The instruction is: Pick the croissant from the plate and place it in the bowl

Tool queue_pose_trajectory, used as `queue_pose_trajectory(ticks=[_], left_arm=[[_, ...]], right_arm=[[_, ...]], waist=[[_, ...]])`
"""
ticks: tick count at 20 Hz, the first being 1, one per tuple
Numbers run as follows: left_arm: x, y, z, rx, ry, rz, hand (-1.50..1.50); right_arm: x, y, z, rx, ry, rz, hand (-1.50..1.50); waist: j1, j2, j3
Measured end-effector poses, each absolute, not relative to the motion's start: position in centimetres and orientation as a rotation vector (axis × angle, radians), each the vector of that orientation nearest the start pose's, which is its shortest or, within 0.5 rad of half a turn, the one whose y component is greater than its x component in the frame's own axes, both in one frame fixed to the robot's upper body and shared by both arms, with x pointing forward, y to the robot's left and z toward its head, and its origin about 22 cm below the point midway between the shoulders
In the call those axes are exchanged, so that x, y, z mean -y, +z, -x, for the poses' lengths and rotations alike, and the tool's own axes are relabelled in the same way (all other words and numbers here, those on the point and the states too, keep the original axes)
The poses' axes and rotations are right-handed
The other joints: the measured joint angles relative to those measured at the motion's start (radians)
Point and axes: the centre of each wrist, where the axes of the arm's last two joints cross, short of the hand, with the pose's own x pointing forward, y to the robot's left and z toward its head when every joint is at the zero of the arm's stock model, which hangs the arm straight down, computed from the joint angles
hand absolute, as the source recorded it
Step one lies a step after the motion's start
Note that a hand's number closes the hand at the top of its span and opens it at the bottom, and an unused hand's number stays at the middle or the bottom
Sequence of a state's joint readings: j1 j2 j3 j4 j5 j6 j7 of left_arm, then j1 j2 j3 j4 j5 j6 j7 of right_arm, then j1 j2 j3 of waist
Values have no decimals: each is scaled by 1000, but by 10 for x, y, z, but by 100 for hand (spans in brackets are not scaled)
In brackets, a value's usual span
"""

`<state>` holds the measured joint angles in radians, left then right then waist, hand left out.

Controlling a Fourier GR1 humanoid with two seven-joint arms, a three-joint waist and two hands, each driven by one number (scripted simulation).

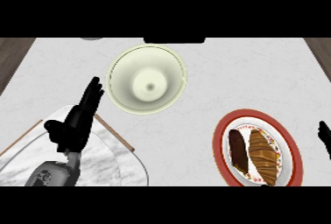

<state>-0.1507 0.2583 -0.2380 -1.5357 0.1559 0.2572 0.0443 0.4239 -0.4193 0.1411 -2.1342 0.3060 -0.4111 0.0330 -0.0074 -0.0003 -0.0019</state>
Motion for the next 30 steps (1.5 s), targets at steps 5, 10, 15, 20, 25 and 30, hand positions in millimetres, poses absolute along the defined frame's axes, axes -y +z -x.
queue_pose_trajectory(ticks=[5, 10, 15, 20, 25, 30], left_arm=[[-217, 31, -270, 1598, -114, -68, 0], [-214, 27, -273, 1597, -115, -65, 0], [-217, 20, -271, 1600, -108, -69, 0], [-220, 23, -273, 1596, -102, -71, 0], [-222, 21, -273, 1596, -107, -71, 0], [-224, 28, -277, 1590, -106, -71, 0]], right_arm=[[275, 105, -140, 1563, 322, 700, -150], [275, 106, -153, 1378, 392, 674, -150], [277, 100, -163, 1255, 455, 658, -150], [282, 84, -168, 1229, 463, 614, -150], [286, 73, -159, 1250, 447, 570, -150], [290, 76, -148, 1303, 407, 514, -150]], waist=[[7, 1, 0], [10, 2, 1], [9, 1, 1], [6, 0, 2], [3, 0, 2], [2, -1, 2]])
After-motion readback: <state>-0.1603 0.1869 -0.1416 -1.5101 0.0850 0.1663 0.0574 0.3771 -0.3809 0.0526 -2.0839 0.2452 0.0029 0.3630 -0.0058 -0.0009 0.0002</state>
